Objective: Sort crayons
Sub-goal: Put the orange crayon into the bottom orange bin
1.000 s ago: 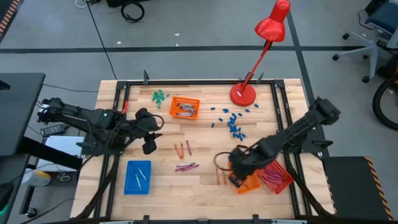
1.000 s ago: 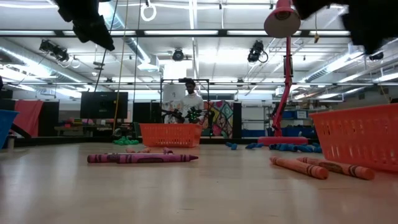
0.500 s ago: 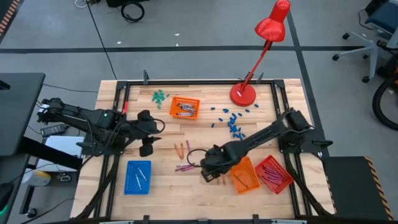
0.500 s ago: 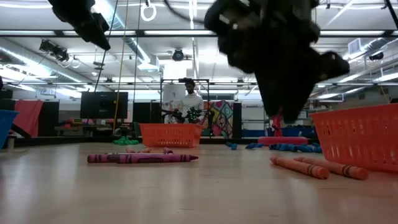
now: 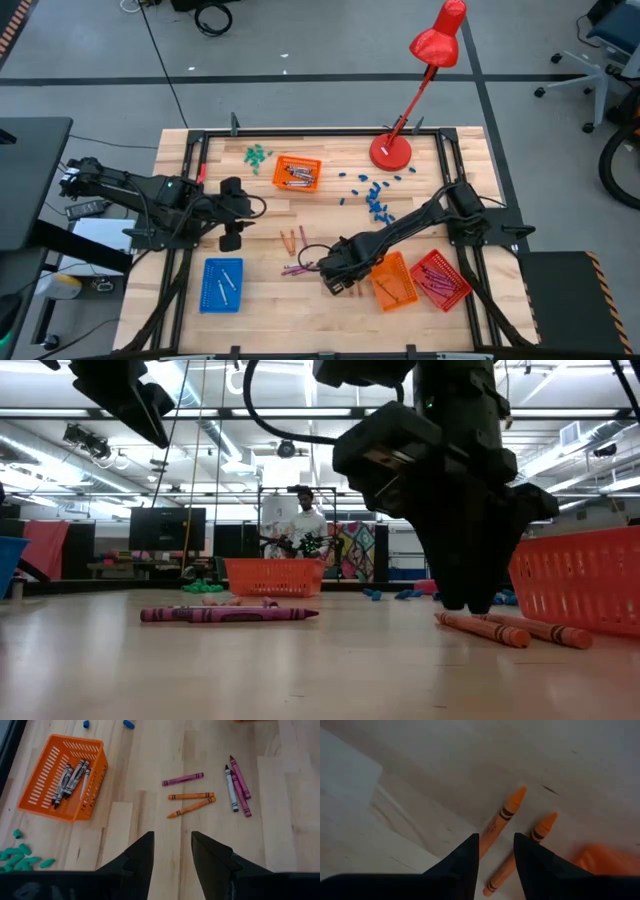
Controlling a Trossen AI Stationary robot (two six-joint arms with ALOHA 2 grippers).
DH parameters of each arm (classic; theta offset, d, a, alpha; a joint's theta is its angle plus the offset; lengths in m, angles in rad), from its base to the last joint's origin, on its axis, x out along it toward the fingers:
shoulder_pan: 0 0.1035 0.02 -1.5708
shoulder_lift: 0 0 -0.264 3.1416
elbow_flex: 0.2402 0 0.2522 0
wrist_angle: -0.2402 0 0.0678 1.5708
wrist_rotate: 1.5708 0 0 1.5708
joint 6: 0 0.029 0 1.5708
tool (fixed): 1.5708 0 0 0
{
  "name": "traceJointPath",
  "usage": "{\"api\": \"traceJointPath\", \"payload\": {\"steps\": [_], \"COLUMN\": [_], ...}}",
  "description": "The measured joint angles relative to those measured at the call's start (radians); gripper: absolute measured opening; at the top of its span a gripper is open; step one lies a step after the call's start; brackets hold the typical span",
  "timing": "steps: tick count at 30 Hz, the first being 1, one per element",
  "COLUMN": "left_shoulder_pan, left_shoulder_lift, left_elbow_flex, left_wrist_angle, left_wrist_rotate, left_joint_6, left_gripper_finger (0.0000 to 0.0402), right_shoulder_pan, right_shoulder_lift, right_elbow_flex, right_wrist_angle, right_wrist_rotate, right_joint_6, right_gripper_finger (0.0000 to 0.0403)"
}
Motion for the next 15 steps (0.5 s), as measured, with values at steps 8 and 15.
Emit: {"api": "traceJointPath", "payload": {"steps": [8, 15], "left_shoulder_pan": [0.000, 0.000], "left_shoulder_lift": [0.000, 0.000], "left_elbow_flex": [0.000, 0.000], "left_wrist_angle": [-0.004, 0.001], "left_wrist_rotate": [0.000, 0.000], "left_joint_6": [-0.004, -0.070], "left_gripper_finger": [0.0142, 0.0142], "right_shoulder_pan": [0.006, 0.011], "right_shoulder_lift": [0.027, 0.041], "right_elbow_flex": [-0.001, 0.003], "right_wrist_angle": [0.014, 0.009], "right_wrist_rotate": [0.026, 0.062], "right_joint_6": [-0.029, -0.033], "right_gripper_finger": [0.0126, 0.0125]}}
